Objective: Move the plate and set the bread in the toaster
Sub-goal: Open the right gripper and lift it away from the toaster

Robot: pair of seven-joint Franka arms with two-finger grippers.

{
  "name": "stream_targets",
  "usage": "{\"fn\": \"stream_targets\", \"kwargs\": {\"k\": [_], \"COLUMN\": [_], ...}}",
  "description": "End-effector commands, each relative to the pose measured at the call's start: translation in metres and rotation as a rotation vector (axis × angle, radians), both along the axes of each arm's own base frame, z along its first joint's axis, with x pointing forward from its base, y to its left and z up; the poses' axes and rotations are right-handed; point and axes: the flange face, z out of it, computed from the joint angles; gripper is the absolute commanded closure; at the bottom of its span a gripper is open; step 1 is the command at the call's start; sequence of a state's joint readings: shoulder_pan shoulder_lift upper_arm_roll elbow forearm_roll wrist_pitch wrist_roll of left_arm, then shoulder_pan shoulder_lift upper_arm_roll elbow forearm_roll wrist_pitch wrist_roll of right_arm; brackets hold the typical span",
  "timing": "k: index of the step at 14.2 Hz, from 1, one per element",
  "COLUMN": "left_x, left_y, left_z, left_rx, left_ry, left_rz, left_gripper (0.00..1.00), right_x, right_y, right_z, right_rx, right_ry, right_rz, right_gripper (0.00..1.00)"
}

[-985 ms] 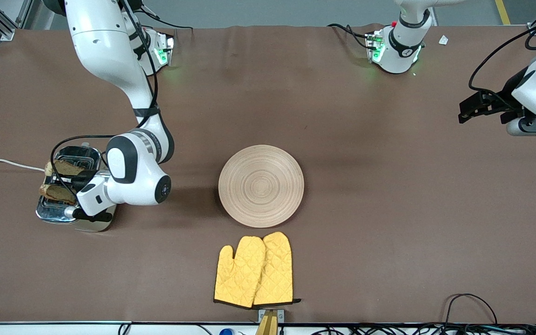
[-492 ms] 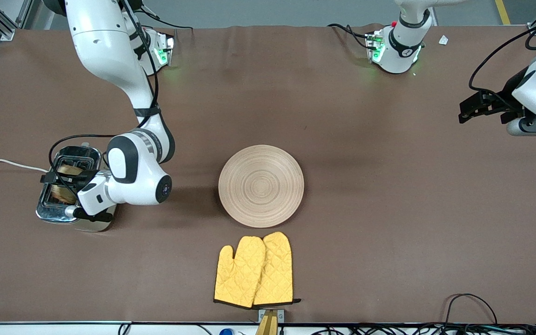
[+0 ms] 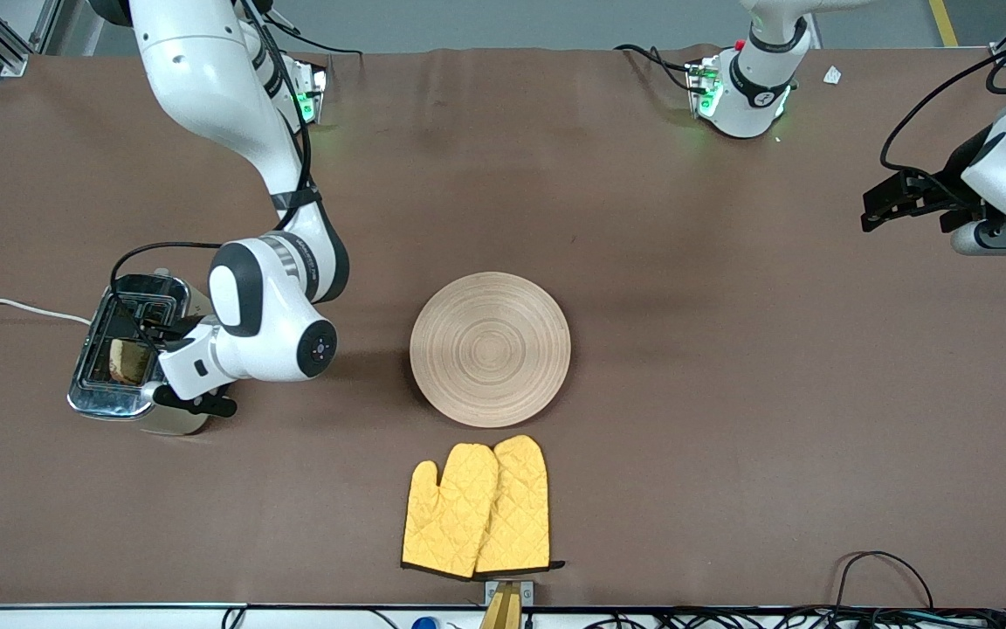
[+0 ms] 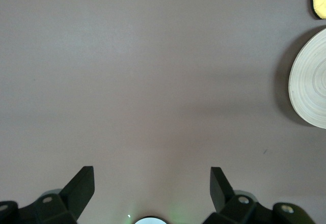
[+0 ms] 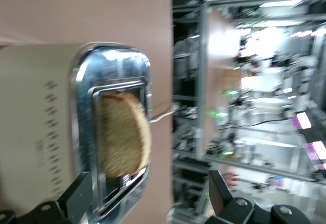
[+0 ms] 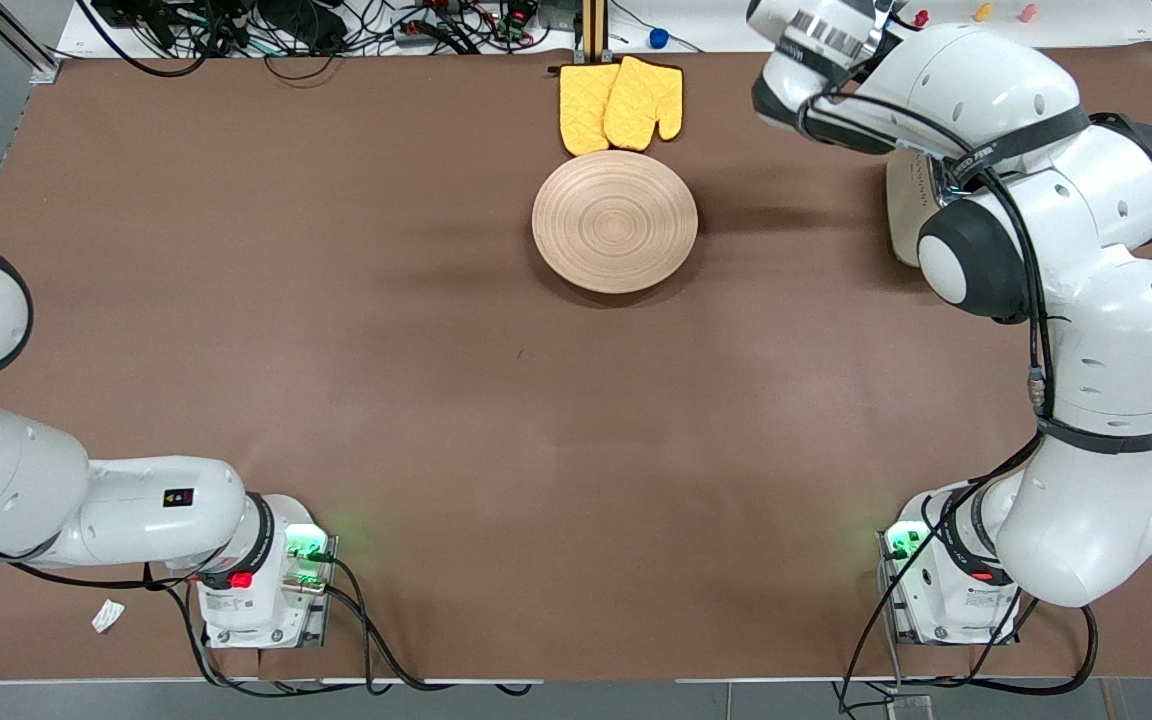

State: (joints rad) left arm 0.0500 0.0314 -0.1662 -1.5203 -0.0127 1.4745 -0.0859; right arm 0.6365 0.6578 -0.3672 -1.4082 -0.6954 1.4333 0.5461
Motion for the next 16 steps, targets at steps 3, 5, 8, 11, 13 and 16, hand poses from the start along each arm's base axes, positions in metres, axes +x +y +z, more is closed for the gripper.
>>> {"fn": "stream_targets", "kwargs": {"k": [3, 5, 8, 11, 13, 16], "left_x": [-0.001, -0.002, -0.004, -0.006, -0.006, -0.006], "left_y": [-0.001, 0.0, 0.0, 0.001, 0.0, 0.0], "left_z": [0.004, 0.005, 0.009, 0.011, 0.011, 0.013], "left_rx": [0.009, 0.015, 0.016, 0.016, 0.018, 0.02], "left_ry": [-0.01, -0.013, -0.019, -0.023, -0.024, -0.025], "left_rz": [0.012, 0.012, 0.015, 0.017, 0.017, 0.05], "left_gripper": [0.0, 0.0, 0.0, 0.0, 0.0, 0.0], "right_x": [-0.014, -0.026, -0.054, -0.071, -0.073, -0.072], "right_y": [-0.004, -0.029, -0.036, -0.044, -0.071, -0.121], "right_z": [0.089, 0.151, 0.218, 0.255, 0.276, 0.292], "right_rx": [0.27, 0.431, 0.614, 0.726, 0.796, 0.935], "right_ry": [-0.104, -0.173, -0.221, -0.253, -0.235, -0.198], "right_rz": [-0.098, -0.166, -0.19, -0.174, -0.1, -0.008], "right_gripper": [0.0, 0.0, 0.0, 0.0, 0.0, 0.0]}}
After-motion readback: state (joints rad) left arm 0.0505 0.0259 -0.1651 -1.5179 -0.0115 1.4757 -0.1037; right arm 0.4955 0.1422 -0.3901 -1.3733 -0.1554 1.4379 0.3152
